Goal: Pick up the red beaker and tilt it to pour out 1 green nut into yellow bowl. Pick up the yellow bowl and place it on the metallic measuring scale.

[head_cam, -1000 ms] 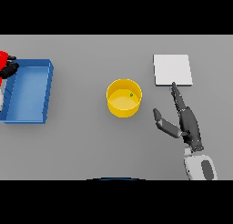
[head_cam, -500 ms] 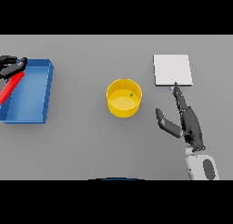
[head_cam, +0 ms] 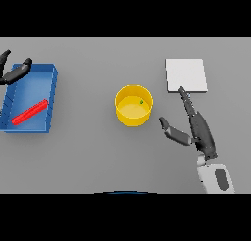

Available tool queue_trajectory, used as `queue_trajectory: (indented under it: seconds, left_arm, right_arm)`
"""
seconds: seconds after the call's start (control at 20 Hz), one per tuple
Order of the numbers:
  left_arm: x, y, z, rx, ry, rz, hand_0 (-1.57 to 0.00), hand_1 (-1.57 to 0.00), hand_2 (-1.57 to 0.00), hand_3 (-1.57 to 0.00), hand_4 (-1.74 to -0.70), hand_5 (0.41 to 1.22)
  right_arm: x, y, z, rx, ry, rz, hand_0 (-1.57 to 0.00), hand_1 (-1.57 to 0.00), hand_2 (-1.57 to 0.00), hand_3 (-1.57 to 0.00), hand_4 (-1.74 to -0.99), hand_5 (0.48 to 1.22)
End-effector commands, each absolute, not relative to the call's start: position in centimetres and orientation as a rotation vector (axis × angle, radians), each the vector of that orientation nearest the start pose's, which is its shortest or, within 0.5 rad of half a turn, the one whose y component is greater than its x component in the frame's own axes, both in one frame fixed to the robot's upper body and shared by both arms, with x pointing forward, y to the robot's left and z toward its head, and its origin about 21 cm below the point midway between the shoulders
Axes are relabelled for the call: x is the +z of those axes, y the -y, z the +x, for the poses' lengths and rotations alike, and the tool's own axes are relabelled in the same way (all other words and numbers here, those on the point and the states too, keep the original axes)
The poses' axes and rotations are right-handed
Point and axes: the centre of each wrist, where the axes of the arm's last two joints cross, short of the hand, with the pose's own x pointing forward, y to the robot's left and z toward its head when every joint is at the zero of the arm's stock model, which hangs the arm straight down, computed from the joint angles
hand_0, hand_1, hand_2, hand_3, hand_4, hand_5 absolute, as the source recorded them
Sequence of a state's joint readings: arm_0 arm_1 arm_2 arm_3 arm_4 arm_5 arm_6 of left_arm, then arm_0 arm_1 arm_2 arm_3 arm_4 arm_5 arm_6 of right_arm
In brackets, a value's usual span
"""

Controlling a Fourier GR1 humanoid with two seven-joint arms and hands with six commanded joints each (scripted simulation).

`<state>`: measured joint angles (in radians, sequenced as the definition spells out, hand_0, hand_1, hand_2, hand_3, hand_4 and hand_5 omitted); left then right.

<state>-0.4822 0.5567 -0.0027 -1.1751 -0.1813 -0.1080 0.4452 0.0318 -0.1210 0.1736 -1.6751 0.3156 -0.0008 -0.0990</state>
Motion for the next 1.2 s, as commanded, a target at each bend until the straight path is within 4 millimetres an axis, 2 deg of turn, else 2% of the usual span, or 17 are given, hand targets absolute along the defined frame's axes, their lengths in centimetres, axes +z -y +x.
queue_trajectory:
  seconds: [0.0, 0.15, 0.25, 0.4, 0.55, 0.75, 1.15]
  left_arm:
    - [10.8, -34.4, 36.0, -0.457, 1.136, 0.603, -0.03, -0.03, -0.03, -0.03, -0.79, 0.652]
    - [10.5, -33.7, 36.0, -0.443, 1.148, 0.581, -0.02, -0.01, -0.01, -0.01, -0.80, 0.666]
    - [10.3, -33.4, 35.7, -0.445, 1.150, 0.570, -0.01, -0.01, -0.01, -0.01, -0.80, 0.678]
    - [10.1, -32.9, 35.8, -0.445, 1.139, 0.564, 0.00, 0.00, 0.00, 0.00, -0.81, 0.688]
    - [10.2, -33.7, 35.5, -0.444, 1.137, 0.571, 0.00, 0.00, 0.00, 0.00, -0.81, 0.689]
    - [10.0, -33.9, 35.3, -0.448, 1.137, 0.564, 0.00, 0.00, 0.00, 0.00, -0.81, 0.692]
    - [10.7, -34.3, 35.5, -0.442, 1.134, 0.574, 0.00, 0.00, 0.00, 0.00, -0.81, 0.701]
  right_arm:
    - [2.0, 21.4, 23.8, 0.546, 1.742, -0.174, 0.00, 0.00, 0.00, 0.00, -1.080, 0.662]
    - [3.9, 21.8, 25.7, 0.835, 1.692, -0.282, 0.00, 0.00, 0.00, 0.00, -1.122, 0.649]
    - [4.1, 21.5, 26.5, 1.021, 1.674, -0.342, 0.00, 0.00, 0.00, 0.00, -1.132, 0.631]
    - [6.0, 19.9, 28.5, 1.297, 1.652, -0.400, 0.00, 0.00, 0.00, 0.00, -1.150, 0.630]
    - [6.6, 19.1, 29.5, 1.535, 1.632, -0.391, 0.00, 0.00, 0.00, 0.00, -1.162, 0.637]
    - [6.5, 17.3, 31.3, 1.743, 1.570, -0.391, 0.00, 0.00, 0.00, 0.00, -1.156, 0.642]
    - [5.5, 14.4, 33.8, 1.998, 1.400, -0.338, 0.00, 0.00, 0.00, 0.00, -1.159, 0.663]
